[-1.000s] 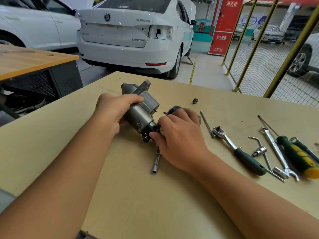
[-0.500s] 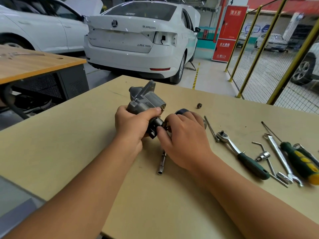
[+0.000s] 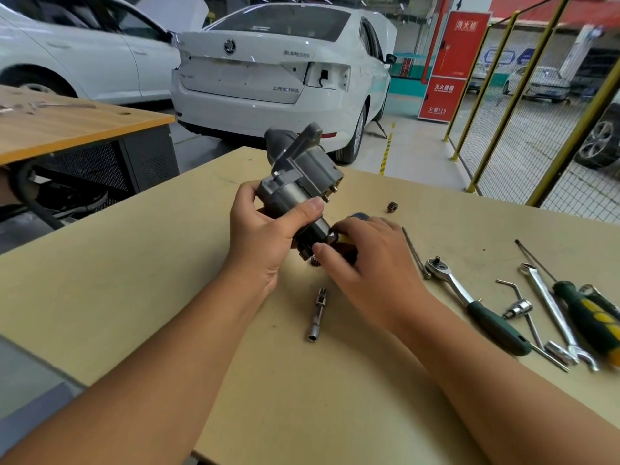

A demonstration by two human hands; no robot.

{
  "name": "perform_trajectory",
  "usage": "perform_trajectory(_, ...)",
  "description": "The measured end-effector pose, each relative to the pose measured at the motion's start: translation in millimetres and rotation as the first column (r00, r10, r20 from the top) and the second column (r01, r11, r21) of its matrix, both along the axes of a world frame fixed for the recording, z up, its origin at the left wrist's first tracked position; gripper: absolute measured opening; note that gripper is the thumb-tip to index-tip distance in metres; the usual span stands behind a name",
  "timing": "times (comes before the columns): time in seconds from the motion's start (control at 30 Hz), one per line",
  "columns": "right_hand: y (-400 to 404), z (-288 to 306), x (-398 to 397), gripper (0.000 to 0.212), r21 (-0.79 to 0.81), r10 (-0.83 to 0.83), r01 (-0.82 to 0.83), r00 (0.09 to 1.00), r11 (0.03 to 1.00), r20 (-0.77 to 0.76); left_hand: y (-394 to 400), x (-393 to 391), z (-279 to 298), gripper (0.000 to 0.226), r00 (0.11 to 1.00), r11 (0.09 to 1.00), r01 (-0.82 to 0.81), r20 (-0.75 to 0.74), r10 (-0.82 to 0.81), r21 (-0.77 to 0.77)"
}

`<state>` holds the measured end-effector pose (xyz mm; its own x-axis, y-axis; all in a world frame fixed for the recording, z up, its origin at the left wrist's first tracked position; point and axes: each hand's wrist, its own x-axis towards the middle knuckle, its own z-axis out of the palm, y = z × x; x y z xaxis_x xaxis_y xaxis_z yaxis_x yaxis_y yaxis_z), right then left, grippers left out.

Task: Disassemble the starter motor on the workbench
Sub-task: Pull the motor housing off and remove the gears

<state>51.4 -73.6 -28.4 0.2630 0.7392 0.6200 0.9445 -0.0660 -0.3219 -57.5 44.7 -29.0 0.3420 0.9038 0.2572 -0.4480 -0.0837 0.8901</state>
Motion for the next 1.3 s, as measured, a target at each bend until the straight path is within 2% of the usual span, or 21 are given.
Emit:
perform_trajectory(0.33,4.6,-0.3,-0.6,0.041,0.017,-0.020,0.021,0.999,1.000,-0.046,-7.6,-7.1,5.9,0.064,0.974,0.941,-0.152,-0.114,0.194,0.302)
perform_trajectory(0.5,4.4,4.4,0.4,0.044,0.009,0.017,-0.016,0.996,1.000,-0.089,-8.9,-8.6,8.2,0.065,0.983,0.921,-0.135,-0.070,0.172,0.365)
perform_trajectory(0.67,2.9,9.0,2.8,0.029,-0.081,0.031,-0.034,0.999,0.996,-0.032,-9.2,-12.3,10.9,0.065,0.984,0.873,-0.108,-0.075,0.162,0.475)
perform_trajectory(0.77,1.9,9.7,-0.1,0.034,-0.044,0.016,-0.021,0.994,0.999,-0.108,-13.0,-10.2,11.4,0.067,0.971,0.834,-0.142,-0.088,0.222,0.533)
perform_trajectory(0.9,2.8,14.5,-5.5,0.038,-0.057,-0.038,0.027,0.979,0.998,-0.200,-13.4,-6.8,10.8,0.067,0.941,0.834,-0.235,-0.098,0.324,0.499)
perform_trajectory(1.0,2.5,20.6,-3.7,0.028,-0.108,-0.016,-0.015,0.959,0.994,-0.282,-9.0,-8.7,9.7,0.063,0.953,0.885,-0.232,-0.090,0.290,0.404)
perform_trajectory(1.13,1.5,20.0,-6.5,0.014,-0.147,-0.005,-0.029,0.975,0.989,-0.223,-2.7,-13.3,10.5,0.058,0.975,0.902,-0.140,-0.099,0.197,0.409)
perform_trajectory(1.23,-0.4,16.0,-3.7,0.022,-0.125,0.016,-0.038,0.984,0.991,-0.175,-5.8,-10.1,11.6,0.061,0.975,0.880,-0.139,-0.090,0.201,0.454)
perform_trajectory(1.3,-0.3,13.4,-1.5,0.024,-0.102,0.007,-0.019,0.993,0.995,-0.121,-7.4,-7.4,12.1,0.061,0.976,0.900,-0.151,-0.080,0.200,0.410)
